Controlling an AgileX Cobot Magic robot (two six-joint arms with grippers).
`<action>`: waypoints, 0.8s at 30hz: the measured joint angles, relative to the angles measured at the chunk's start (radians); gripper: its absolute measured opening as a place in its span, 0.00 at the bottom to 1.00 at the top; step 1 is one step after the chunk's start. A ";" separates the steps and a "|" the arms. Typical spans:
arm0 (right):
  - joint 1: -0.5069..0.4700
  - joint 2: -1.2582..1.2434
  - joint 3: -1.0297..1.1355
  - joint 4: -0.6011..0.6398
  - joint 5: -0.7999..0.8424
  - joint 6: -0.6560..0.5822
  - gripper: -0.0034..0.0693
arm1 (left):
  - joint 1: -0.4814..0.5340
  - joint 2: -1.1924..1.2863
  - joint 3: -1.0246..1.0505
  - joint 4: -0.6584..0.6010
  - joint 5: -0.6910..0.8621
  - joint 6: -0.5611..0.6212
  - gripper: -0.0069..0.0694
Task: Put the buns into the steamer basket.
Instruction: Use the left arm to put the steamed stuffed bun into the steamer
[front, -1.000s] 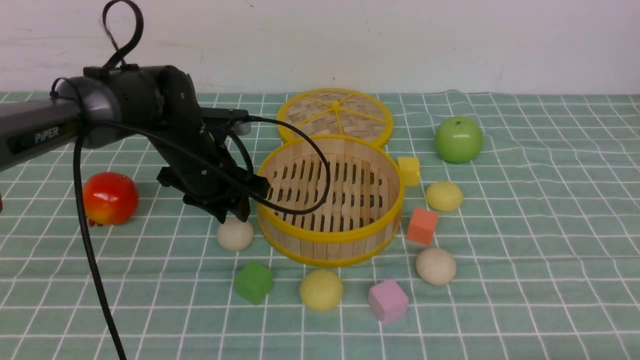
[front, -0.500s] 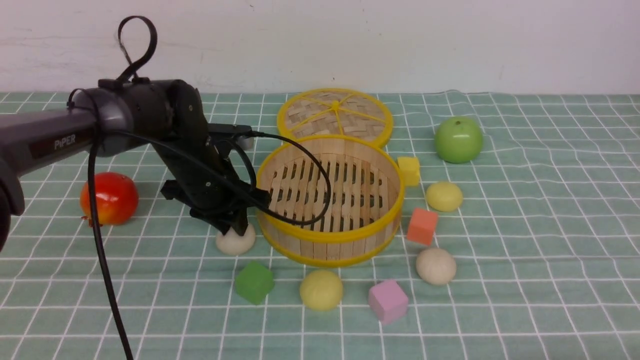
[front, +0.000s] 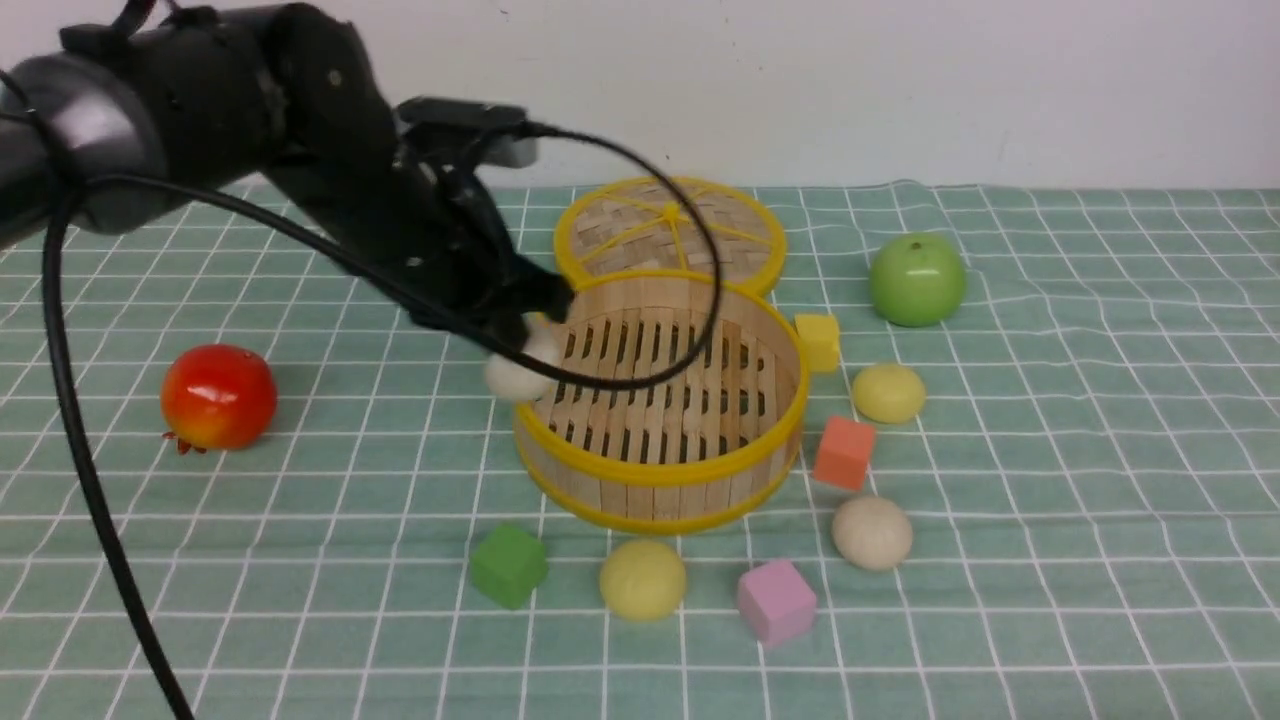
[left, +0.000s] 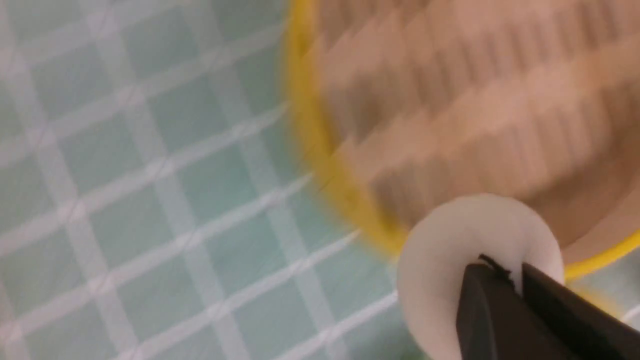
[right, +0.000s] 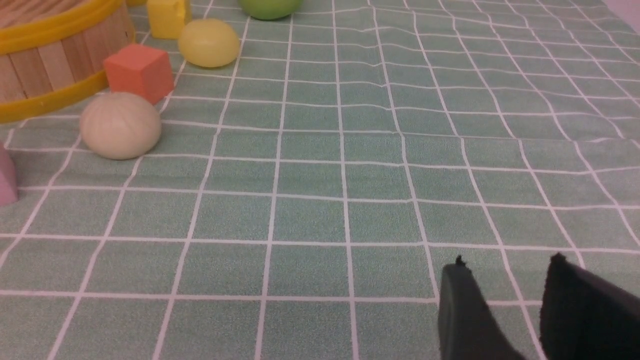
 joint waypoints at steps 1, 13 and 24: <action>0.000 0.000 0.000 0.000 0.000 0.000 0.38 | -0.014 0.015 0.000 -0.001 -0.043 0.004 0.08; 0.000 0.000 0.000 0.000 0.000 0.000 0.38 | -0.026 0.221 0.002 0.024 -0.364 0.003 0.25; 0.000 0.000 0.000 0.000 0.000 0.000 0.38 | -0.027 0.106 0.002 0.020 -0.267 -0.017 0.68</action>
